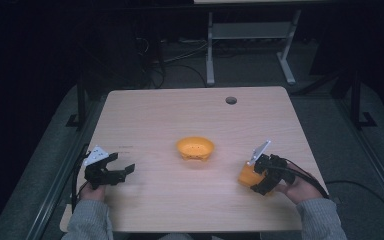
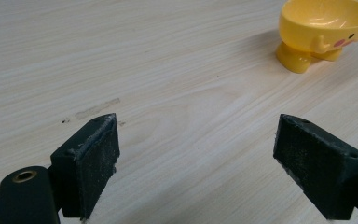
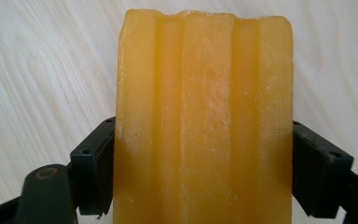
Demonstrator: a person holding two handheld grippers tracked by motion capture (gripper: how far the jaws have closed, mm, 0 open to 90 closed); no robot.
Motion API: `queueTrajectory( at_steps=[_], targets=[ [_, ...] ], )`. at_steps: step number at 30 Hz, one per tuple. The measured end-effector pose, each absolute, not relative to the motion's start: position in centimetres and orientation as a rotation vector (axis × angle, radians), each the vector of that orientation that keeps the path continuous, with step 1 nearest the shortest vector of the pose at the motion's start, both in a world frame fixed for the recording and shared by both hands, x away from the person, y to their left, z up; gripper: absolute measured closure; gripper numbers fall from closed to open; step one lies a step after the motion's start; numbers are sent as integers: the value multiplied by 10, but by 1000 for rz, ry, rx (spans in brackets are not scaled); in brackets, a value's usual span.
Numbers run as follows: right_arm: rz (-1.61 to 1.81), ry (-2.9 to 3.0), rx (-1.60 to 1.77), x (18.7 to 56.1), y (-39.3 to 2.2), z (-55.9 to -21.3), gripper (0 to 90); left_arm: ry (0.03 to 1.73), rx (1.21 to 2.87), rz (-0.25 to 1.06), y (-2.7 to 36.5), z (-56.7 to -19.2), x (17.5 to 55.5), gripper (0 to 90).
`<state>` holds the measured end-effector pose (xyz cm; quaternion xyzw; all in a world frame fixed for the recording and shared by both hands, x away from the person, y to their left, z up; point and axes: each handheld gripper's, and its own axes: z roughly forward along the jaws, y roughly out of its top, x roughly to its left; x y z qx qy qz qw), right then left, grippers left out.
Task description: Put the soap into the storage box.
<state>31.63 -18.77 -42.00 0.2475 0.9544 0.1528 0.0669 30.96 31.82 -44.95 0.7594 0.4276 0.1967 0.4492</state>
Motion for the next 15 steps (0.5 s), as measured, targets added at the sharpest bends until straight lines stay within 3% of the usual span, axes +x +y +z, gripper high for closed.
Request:
queueTrajectory(
  at_steps=[15],
  targets=[
    [497, 2893, 698, 340, -170, -405, 211, 1059, 1877, 484, 320, -449, 310, 138]
  ],
)
